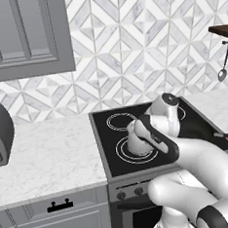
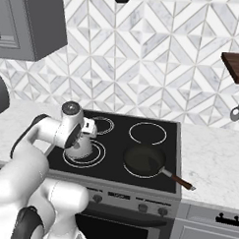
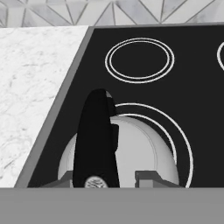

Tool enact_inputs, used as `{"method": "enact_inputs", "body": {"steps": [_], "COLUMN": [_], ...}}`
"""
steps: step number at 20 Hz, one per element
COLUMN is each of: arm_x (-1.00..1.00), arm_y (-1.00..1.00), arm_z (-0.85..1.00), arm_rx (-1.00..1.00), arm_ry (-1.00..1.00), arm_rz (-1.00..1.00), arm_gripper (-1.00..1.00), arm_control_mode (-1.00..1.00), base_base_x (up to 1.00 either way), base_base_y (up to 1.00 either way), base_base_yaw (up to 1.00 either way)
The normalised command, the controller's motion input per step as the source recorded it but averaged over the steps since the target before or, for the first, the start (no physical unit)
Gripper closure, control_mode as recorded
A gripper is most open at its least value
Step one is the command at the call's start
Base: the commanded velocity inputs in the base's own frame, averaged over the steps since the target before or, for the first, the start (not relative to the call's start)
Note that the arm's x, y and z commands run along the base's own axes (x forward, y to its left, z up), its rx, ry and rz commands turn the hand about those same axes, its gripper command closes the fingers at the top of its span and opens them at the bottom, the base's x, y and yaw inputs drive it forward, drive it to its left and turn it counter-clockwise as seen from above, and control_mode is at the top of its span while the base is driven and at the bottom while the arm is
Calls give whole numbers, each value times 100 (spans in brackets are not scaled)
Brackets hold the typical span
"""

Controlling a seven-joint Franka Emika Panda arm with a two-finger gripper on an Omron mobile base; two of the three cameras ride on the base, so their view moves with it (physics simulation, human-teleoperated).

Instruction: Pick the kettle from the counter and place it on a stove burner. Then turn the burner on.

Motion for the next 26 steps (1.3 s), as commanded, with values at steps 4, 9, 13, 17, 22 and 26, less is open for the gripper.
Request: {"method": "enact_inputs", "body": {"steps": [4, 9, 13, 17, 22, 26], "arm_x": [14, 7, 3, 4, 5, 9], "arm_y": [0, 0, 0, 0, 0, 0], "arm_z": [-21, -19, -21, -21, -5, 0], "arm_rx": [0, 0, 0, 0, 0, 0], "arm_ry": [0, 0, 0, -3, -15, -22], "arm_rz": [0, 0, 0, 0, 1, 0], "arm_gripper": [100, 100, 100, 100, 100, 100], "arm_control_mode": [-100, -100, -100, -100, -100, -100], "base_base_x": [0, 0, 0, 0, 0, 0], "base_base_y": [0, 0, 0, 0, 0, 0], "base_base_yaw": [0, 0, 0, 0, 0, 0]}}
